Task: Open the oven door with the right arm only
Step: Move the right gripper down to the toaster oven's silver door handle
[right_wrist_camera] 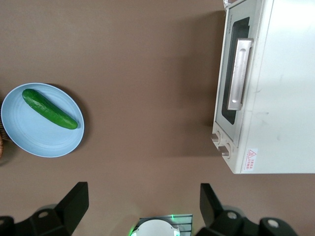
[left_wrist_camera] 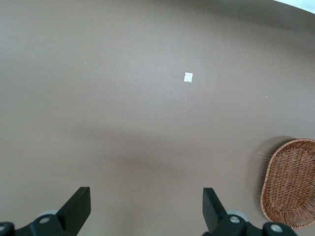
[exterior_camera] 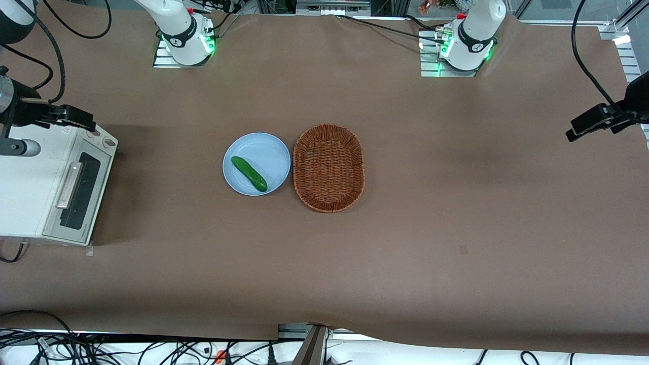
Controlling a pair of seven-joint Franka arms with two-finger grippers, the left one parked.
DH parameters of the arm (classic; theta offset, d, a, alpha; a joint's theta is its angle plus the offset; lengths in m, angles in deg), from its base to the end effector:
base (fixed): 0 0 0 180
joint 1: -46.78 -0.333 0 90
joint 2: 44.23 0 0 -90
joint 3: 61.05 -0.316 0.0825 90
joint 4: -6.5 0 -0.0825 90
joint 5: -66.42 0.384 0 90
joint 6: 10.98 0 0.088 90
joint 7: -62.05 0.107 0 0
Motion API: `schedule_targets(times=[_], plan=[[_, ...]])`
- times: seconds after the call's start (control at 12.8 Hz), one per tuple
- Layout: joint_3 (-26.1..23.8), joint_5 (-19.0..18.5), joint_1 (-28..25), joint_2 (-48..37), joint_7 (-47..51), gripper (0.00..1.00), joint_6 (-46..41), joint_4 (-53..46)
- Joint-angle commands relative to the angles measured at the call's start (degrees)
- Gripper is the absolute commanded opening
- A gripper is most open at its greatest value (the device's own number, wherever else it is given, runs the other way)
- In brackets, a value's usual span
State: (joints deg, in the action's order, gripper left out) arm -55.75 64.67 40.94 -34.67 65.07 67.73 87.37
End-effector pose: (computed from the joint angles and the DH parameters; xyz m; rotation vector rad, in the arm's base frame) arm 0.5827 0.0064 0.5884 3.0729 -0.0714 -0.3120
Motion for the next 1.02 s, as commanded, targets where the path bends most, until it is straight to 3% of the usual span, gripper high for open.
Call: schedule_targets(times=[0.0, 0.78, 0.94], plan=[[-0.46, 1.05, 0.48, 0.11, -1.43, 1.0, -1.36, 0.25], [-0.46, 0.79, 0.3, 1.33, -3.18, 0.98, -1.71, 0.34], [-0.29, 0.08, 0.48, 3.26, -9.32, 0.71, -1.71, 0.25]])
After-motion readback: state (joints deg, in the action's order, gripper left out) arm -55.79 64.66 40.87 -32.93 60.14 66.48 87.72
